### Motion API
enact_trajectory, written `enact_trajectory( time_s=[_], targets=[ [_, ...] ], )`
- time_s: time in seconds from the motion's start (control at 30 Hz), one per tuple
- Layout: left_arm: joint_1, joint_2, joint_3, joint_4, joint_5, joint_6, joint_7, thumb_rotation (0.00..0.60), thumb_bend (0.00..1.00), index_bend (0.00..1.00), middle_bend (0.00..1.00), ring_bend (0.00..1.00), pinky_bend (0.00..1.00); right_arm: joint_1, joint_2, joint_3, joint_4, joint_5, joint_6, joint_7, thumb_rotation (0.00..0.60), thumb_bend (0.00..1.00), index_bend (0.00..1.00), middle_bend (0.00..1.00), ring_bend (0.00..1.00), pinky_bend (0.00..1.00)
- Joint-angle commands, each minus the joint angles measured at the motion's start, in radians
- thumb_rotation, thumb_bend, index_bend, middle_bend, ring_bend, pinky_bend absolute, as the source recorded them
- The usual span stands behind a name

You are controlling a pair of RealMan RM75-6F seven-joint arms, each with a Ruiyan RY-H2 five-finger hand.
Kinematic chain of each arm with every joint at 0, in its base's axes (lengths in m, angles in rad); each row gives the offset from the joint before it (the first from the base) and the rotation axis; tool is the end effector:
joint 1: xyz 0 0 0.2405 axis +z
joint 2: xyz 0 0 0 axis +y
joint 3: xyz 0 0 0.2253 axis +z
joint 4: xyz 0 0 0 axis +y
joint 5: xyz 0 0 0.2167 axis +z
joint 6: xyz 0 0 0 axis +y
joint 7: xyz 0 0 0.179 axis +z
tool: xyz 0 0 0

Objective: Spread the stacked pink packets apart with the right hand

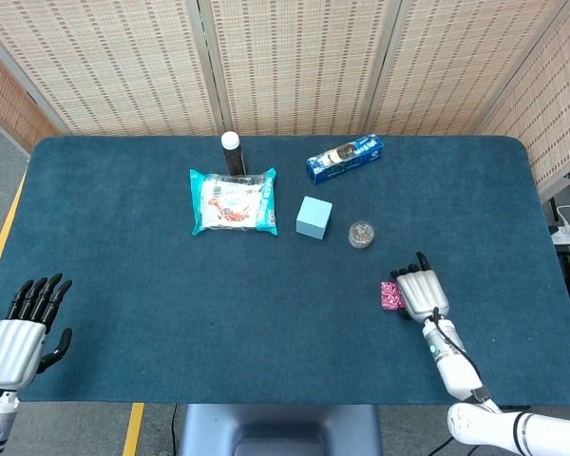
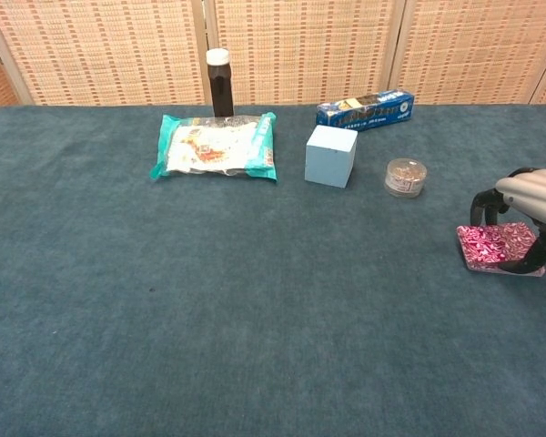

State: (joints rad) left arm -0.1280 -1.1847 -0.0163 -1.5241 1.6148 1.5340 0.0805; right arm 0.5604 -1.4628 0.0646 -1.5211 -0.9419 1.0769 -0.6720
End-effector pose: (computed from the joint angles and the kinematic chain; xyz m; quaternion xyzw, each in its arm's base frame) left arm -0.2684 0.2184 0.1221 -0.6486 -0.3126 -0.3963 0.5697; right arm -0.2288 -0.3163 -0.0097 0.7354 -0.3595 0.1965 0.5397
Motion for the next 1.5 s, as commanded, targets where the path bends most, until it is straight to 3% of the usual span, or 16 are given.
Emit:
enact_trajectory(
  time_s=[0.03, 0.53, 0.83, 0.97, 1.13, 1.3, 1.5],
  targets=[
    [0.0, -0.001, 0.0, 0.001, 0.0, 0.001, 0.0, 0.6, 0.47, 0.0, 0.0, 0.0, 0.06, -0.001, 0.002, 0.0, -0.004, -0.004, 0.005, 0.0, 0.6, 0.19, 0.65, 0.42, 0.25, 0.0],
    [0.001, -0.003, 0.001, 0.001, 0.005, 0.003, 0.002, 0.6, 0.47, 0.0, 0.0, 0.0, 0.06, -0.011, 0.051, -0.004, -0.141, -0.093, 0.071, -0.008, 0.6, 0.21, 0.68, 0.45, 0.26, 0.0],
    [0.005, 0.004, 0.001, 0.001, 0.005, 0.011, -0.011, 0.6, 0.47, 0.0, 0.0, 0.0, 0.06, 0.042, -0.033, -0.019, -0.178, -0.14, 0.029, -0.085, 0.6, 0.21, 0.66, 0.45, 0.26, 0.0],
    [0.005, 0.007, 0.001, 0.001, 0.007, 0.013, -0.018, 0.6, 0.47, 0.0, 0.0, 0.0, 0.06, 0.054, -0.087, -0.024, -0.14, -0.137, 0.01, -0.089, 0.6, 0.21, 0.52, 0.42, 0.25, 0.0],
    [0.005, 0.01, 0.001, 0.003, 0.009, 0.014, -0.028, 0.6, 0.47, 0.0, 0.0, 0.0, 0.06, 0.061, -0.12, -0.036, -0.1, -0.134, -0.009, -0.094, 0.6, 0.21, 0.25, 0.25, 0.15, 0.0],
    [0.006, 0.01, 0.003, -0.004, 0.01, 0.014, -0.02, 0.6, 0.47, 0.0, 0.0, 0.0, 0.06, 0.063, -0.128, -0.051, -0.093, -0.131, -0.005, -0.13, 0.6, 0.21, 0.05, 0.14, 0.09, 0.0],
    [0.008, 0.01, 0.001, 0.001, 0.007, 0.016, -0.025, 0.6, 0.47, 0.0, 0.0, 0.0, 0.06, 0.054, -0.093, -0.06, -0.133, -0.147, 0.008, -0.122, 0.6, 0.21, 0.0, 0.08, 0.05, 0.0]
  ],
)
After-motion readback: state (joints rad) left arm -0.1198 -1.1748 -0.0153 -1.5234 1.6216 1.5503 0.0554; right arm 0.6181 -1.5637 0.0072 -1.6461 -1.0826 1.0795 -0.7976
